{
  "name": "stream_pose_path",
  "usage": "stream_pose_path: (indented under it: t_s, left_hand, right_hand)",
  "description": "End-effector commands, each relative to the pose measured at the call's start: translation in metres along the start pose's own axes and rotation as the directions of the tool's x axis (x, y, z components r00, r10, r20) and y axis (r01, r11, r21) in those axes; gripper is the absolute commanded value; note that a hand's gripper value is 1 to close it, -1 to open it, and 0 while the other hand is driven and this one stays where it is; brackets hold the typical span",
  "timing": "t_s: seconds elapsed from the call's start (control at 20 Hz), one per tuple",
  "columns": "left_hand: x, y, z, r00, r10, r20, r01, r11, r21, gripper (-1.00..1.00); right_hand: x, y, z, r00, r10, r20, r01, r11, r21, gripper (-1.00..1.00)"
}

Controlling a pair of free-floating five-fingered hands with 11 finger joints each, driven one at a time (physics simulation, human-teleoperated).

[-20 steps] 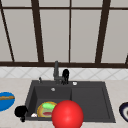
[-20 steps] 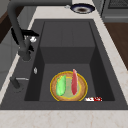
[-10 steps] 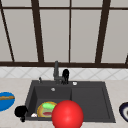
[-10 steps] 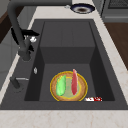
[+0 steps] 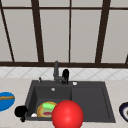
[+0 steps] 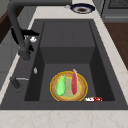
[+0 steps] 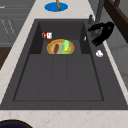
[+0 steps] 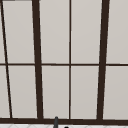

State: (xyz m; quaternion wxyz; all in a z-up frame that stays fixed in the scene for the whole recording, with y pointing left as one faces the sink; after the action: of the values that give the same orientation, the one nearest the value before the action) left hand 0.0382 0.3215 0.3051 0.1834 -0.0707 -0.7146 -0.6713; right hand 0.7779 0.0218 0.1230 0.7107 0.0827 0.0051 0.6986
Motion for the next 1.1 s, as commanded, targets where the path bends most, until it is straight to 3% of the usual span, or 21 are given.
stream_pose_path:
  t_s: [0.0,0.2,0.3,0.35,0.55,0.6,0.65,0.85,1.0,1.05]
  left_hand:
    - [0.000,0.000,0.000,1.0000,0.000,0.000,0.000,1.0000,0.000,0.00]
    - [0.000,0.000,0.000,1.0000,0.000,0.000,0.000,1.0000,0.000,0.00]
    - [0.000,0.000,0.000,1.0000,0.000,0.000,0.000,1.0000,0.000,0.00]
    - [0.000,0.000,0.000,1.0000,0.000,0.000,0.000,1.0000,0.000,0.00]
    - [0.000,0.000,0.000,1.0000,0.000,0.000,0.000,1.0000,0.000,0.00]
    - [0.000,0.000,0.000,1.0000,0.000,0.000,0.000,1.0000,0.000,0.00]
    - [0.000,0.000,0.000,1.0000,0.000,0.000,0.000,1.0000,0.000,0.00]
    - [0.000,0.000,0.000,1.0000,0.000,0.000,0.000,1.0000,0.000,0.00]
    - [0.000,0.000,0.000,1.0000,0.000,0.000,0.000,1.0000,0.000,0.00]
    - [0.000,0.000,0.000,1.0000,0.000,0.000,0.000,1.0000,0.000,0.00]
  right_hand:
    - [-0.009,-0.013,0.003,1.000,0.031,-0.003,-0.031,0.995,-0.095,-1.00]
    - [-0.001,-0.001,-0.005,0.997,0.063,-0.035,-0.067,0.991,-0.118,-1.00]
    - [0.006,0.004,-0.001,0.995,0.026,-0.100,-0.038,0.992,-0.122,-1.00]
    - [0.004,0.011,-0.002,0.995,-0.005,-0.100,-0.007,0.992,-0.127,-1.00]
    - [0.002,0.014,-0.003,0.994,-0.008,-0.109,-0.006,0.992,-0.128,-1.00]
    - [0.001,0.017,-0.006,0.998,-0.005,-0.061,-0.001,0.995,-0.104,-1.00]
    - [-0.001,0.004,0.000,1.000,-0.002,-0.001,0.002,1.000,-0.021,-1.00]
    - [0.004,-0.032,-0.003,1.000,-0.020,-0.022,0.021,0.999,0.025,-1.00]
    - [0.003,-0.032,-0.001,0.999,-0.013,-0.041,0.012,0.999,-0.030,-1.00]
    - [0.011,-0.024,0.001,0.996,-0.064,-0.061,0.061,0.997,-0.050,-1.00]
